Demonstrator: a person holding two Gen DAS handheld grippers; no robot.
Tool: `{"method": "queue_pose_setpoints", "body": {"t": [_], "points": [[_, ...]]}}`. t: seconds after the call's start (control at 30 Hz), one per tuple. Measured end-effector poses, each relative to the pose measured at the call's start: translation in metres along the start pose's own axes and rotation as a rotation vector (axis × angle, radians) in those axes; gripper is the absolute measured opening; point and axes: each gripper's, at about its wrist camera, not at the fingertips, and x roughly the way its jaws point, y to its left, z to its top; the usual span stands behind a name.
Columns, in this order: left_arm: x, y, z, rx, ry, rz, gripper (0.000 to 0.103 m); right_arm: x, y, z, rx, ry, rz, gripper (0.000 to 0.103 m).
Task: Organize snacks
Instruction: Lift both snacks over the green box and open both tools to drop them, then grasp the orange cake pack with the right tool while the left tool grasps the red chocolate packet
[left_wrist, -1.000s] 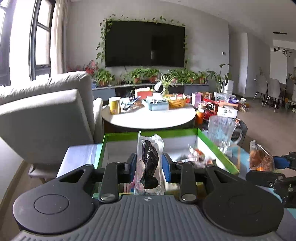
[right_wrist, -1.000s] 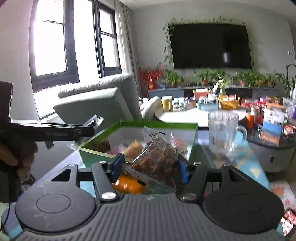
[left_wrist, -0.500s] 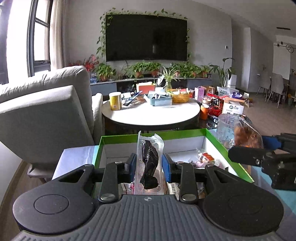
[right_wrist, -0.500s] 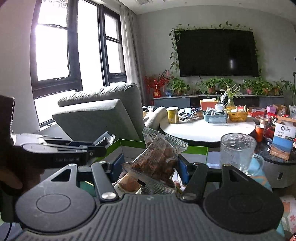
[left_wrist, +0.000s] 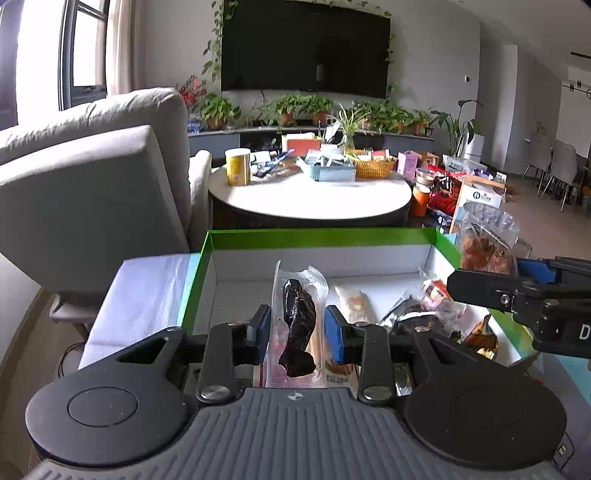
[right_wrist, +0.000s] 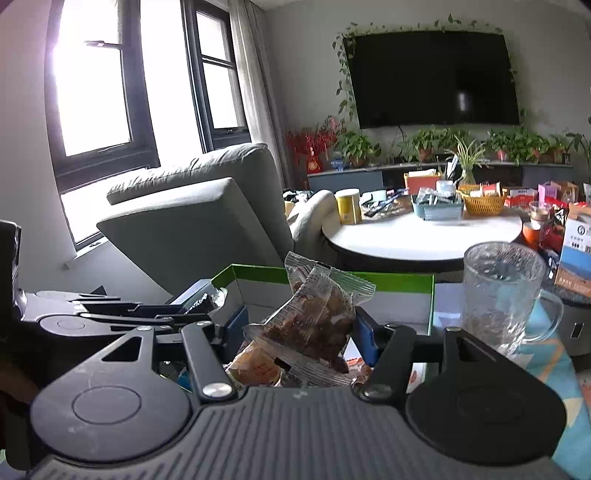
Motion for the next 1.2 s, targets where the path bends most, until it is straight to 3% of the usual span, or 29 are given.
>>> {"method": "queue_pose_setpoints", "body": {"t": [0.37,0.73,1.07,1.2], "points": [[0.002,0.002,-0.004,0.005,0.015,0.023,0.035,0.016,-0.001,-0.008,-0.01,0.05,-0.055,0.06],[-0.008,0.003,-0.013,-0.011,0.023,0.026,0.036,0.002,-0.009,-0.012,0.004,0.053,-0.076,0.061],[-0.018,0.008,-0.016,-0.049,0.029,0.04,0.036,-0.029,-0.001,-0.034,-0.069,0.055,0.072,0.061],[-0.026,0.009,-0.017,-0.058,0.024,0.036,0.036,-0.037,0.001,-0.039,-0.057,0.087,0.178,0.061]]}}
